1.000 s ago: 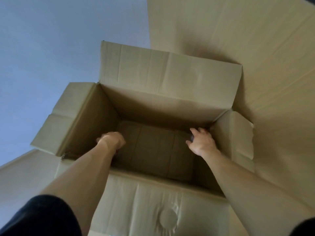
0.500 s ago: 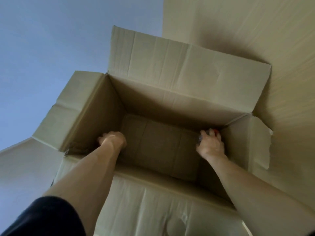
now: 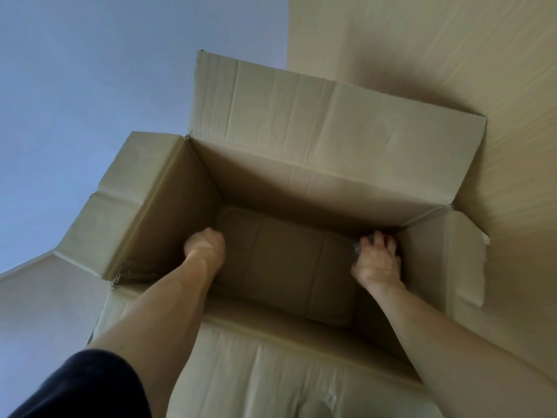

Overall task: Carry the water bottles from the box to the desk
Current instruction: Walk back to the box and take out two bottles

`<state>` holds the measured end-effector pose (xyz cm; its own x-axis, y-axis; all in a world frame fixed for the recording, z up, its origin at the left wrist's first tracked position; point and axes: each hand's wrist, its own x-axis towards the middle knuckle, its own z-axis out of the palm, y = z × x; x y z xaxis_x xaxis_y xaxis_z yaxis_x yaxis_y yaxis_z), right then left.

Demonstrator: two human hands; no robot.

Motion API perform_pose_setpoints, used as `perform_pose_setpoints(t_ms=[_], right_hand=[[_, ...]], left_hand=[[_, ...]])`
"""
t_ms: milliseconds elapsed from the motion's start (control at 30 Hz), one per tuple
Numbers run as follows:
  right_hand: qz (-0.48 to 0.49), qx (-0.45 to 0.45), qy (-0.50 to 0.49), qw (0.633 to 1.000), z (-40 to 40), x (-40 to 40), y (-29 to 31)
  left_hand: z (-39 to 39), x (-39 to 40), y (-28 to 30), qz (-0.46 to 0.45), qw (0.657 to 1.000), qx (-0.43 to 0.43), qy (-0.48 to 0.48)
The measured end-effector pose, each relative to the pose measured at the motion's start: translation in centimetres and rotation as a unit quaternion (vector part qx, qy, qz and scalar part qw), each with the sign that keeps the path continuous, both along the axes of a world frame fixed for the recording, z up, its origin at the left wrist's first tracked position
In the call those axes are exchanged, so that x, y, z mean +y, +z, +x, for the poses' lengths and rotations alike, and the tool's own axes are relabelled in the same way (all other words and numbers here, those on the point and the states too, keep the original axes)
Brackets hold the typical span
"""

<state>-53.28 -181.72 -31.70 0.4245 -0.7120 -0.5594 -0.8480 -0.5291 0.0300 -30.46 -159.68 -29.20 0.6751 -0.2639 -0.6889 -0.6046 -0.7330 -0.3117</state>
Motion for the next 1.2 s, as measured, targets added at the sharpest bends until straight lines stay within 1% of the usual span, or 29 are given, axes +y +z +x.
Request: perform_pose_setpoints(t_ms=[133,200,367,567,700,833,900,967,1133,1200], right_hand=[[-0.006,0.003,0.001,1.0,0.2,0.2,0.2],[-0.011,0.008,0.003,1.0,0.3,0.3,0.3],[-0.04,-0.004,0.008,0.999,0.2,0.2,0.0],[-0.065,-0.02,0.039,0.997,-0.1,-0.2,-0.9],[-0.059,-0.056,0.05,0.995,-0.1,-0.9,-1.7],[-0.025,-0.112,0.037,0.993,-0.1,-1.0,-2.8],[-0.004,-0.148,0.022,0.989,-0.1,-1.1,-3.3],[0.025,-0.173,0.004,0.985,-0.1,-1.1,-3.7],[0.078,-0.175,-0.013,0.981,-0.4,-0.9,-5.2],[0.091,-0.188,-0.022,0.978,-0.5,-0.9,-5.7]], left_hand=[[-1.0,-2.9,0.5,-0.042,0.997,-0.02,-0.054],[-1.7,-4.5,0.5,-0.073,0.994,-0.017,-0.076],[-4.2,-7.5,-0.4,-0.142,0.984,0.017,-0.103],[-6.3,-8.7,-1.8,-0.177,0.974,0.057,-0.131],[-5.1,-8.6,-2.2,-0.235,0.965,0.083,-0.082],[-3.2,-7.1,-3.6,-0.273,0.947,0.172,-0.015],[-2.7,-6.3,-4.2,-0.278,0.935,0.221,0.017],[-2.5,-6.0,-4.9,-0.278,0.928,0.248,0.035],[-2.2,-5.8,-6.5,-0.274,0.917,0.283,0.062],[-2.0,-5.8,-7.1,-0.263,0.919,0.287,0.059]])
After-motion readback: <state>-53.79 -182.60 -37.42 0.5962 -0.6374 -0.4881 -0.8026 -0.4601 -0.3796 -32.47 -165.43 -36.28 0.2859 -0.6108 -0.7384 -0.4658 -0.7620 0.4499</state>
